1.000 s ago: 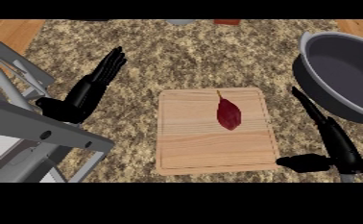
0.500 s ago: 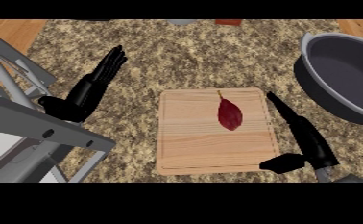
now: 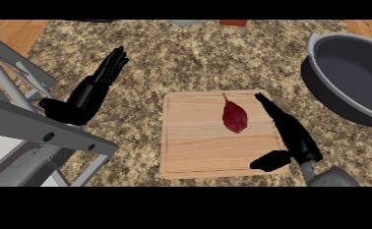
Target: Pick the pear from the cutting board and place it in the pot
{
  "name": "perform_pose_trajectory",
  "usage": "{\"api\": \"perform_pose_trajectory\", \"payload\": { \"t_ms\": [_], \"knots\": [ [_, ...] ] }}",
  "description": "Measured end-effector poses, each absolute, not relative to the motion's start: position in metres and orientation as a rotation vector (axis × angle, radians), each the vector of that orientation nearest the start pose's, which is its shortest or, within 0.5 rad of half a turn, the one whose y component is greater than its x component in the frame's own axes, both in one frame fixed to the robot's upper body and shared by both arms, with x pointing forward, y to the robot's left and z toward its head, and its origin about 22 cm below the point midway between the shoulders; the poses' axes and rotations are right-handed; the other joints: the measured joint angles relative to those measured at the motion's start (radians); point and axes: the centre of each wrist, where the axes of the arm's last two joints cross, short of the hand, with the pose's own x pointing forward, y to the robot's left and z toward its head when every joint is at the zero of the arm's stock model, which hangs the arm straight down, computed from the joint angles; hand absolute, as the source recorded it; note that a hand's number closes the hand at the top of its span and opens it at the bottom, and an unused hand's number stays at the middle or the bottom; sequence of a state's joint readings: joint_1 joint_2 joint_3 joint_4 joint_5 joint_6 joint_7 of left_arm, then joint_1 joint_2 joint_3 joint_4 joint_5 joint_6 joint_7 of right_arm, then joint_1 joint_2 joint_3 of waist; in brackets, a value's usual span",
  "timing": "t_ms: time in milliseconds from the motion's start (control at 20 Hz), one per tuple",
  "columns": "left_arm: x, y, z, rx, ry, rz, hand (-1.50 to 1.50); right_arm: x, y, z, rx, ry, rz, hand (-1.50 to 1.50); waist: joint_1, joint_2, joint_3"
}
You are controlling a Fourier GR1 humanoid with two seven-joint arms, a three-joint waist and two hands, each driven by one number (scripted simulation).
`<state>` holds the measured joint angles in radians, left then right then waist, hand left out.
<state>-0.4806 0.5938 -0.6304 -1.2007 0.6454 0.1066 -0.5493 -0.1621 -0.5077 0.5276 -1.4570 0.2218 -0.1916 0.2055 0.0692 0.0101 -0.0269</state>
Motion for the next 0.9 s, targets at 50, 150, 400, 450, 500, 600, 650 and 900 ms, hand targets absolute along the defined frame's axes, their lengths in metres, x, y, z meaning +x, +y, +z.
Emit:
{"api": "perform_pose_trajectory", "payload": {
  "t_ms": [50, 150, 400, 450, 500, 600, 650, 900],
  "knots": [
    [0.321, 0.245, 0.029, -0.248, -1.886, -0.411, 0.00, 0.252, -0.231, 0.001, -0.421, -1.321, 0.821, -1.50, 0.000, 0.000, 0.000],
    [0.321, 0.245, 0.029, -0.247, -1.885, -0.410, 0.00, 0.255, -0.225, -0.001, -0.428, -1.312, 0.831, -1.50, -0.001, 0.000, 0.001],
    [0.320, 0.246, 0.028, -0.242, -1.888, -0.404, 0.00, 0.264, -0.213, -0.003, -0.439, -1.301, 0.835, -1.50, -0.003, -0.001, 0.003],
    [0.320, 0.247, 0.028, -0.238, -1.885, -0.401, 0.00, 0.264, -0.212, -0.004, -0.439, -1.297, 0.840, -1.50, -0.005, -0.002, 0.002],
    [0.319, 0.247, 0.028, -0.235, -1.885, -0.400, 0.00, 0.265, -0.210, -0.004, -0.440, -1.293, 0.841, -1.50, -0.006, -0.002, 0.002],
    [0.319, 0.247, 0.028, -0.235, -1.886, -0.398, 0.00, 0.267, -0.204, -0.007, -0.436, -1.286, 0.839, -1.50, -0.007, -0.002, 0.003],
    [0.319, 0.247, 0.028, -0.234, -1.886, -0.397, 0.00, 0.268, -0.203, -0.008, -0.437, -1.284, 0.839, -1.50, -0.007, -0.002, 0.003],
    [0.318, 0.249, 0.027, -0.225, -1.882, -0.391, 0.00, 0.276, -0.193, -0.010, -0.494, -1.351, 0.856, 1.50, -0.013, -0.003, 0.003]
  ]
}}
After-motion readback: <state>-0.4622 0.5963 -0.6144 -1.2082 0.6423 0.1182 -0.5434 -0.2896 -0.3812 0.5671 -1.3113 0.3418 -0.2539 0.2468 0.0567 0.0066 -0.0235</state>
